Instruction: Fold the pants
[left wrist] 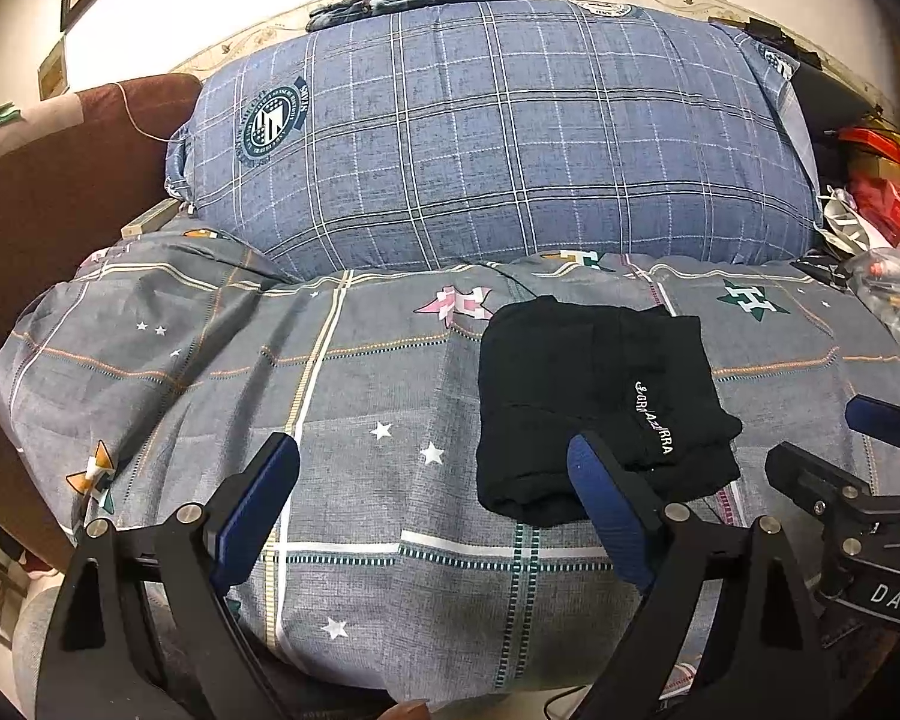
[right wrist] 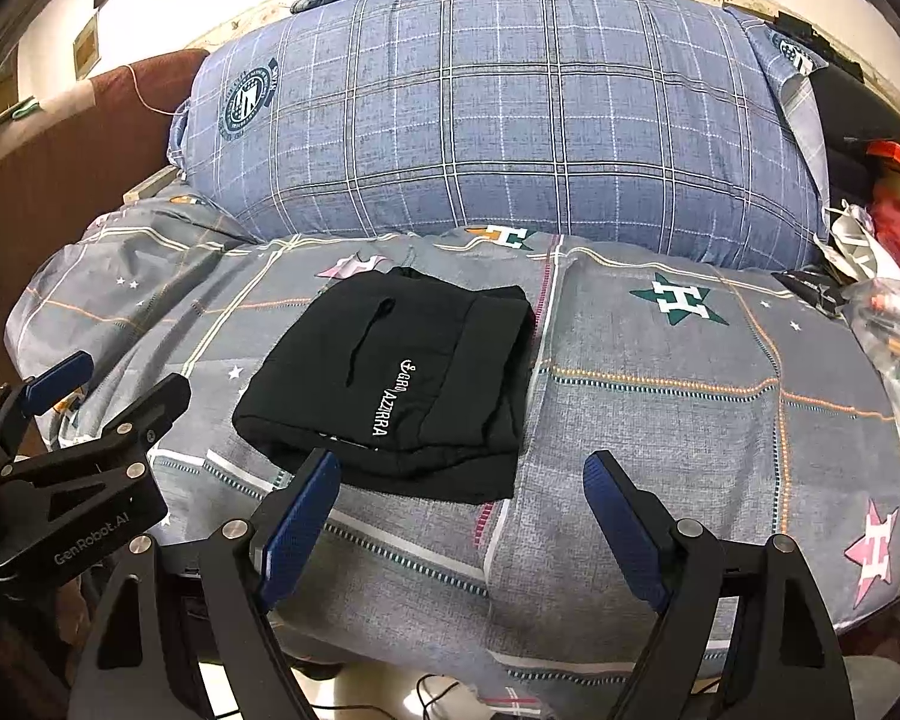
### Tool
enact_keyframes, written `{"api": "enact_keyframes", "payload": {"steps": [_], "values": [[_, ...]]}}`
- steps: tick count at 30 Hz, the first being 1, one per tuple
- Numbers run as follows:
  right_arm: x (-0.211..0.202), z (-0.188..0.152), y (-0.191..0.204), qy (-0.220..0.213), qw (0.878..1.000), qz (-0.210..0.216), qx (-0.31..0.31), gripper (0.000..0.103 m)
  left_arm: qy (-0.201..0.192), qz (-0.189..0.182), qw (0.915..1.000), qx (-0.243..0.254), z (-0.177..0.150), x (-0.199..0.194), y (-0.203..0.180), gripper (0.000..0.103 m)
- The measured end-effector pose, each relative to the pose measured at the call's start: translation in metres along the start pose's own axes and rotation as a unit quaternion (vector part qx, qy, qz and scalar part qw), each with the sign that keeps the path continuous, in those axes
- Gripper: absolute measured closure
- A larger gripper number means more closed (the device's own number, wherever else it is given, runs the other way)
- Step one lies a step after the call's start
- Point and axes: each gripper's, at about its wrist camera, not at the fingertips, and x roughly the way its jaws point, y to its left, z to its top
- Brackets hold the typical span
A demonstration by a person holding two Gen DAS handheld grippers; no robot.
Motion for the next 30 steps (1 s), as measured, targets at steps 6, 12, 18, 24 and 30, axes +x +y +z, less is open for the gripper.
{"api": "enact_keyframes", "payload": {"steps": [6, 12, 18, 24, 30], "values": [[0.0011, 0.0003, 0.0001, 0.003, 1.0, -0.001, -0.001, 0.018, -0.001, 0.004, 1.0, 0.009, 0.0003, -0.0012, -0.0032, 0.01], [0.0012, 0.0006, 0.0002, 0.003, 1.0, -0.001, 0.0, 0.018, -0.002, 0.005, 1.0, 0.0, 0.0013, -0.0002, 0.0008, 0.01], [0.002, 0.0007, -0.0003, 0.004, 1.0, -0.001, 0.0, 0.018, -0.003, 0.002, 1.0, 0.002, 0.0015, 0.0002, 0.0004, 0.01], [0.0022, -0.0004, -0.0007, 0.003, 1.0, -0.003, 0.0, 0.018, -0.007, 0.001, 0.9999, 0.007, 0.0013, -0.0017, -0.002, 0.01], [0.0022, 0.0002, -0.0011, 0.003, 1.0, -0.001, -0.001, 0.018, -0.01, 0.001, 0.9999, 0.013, 0.0011, -0.0028, -0.0042, 0.01]]}}
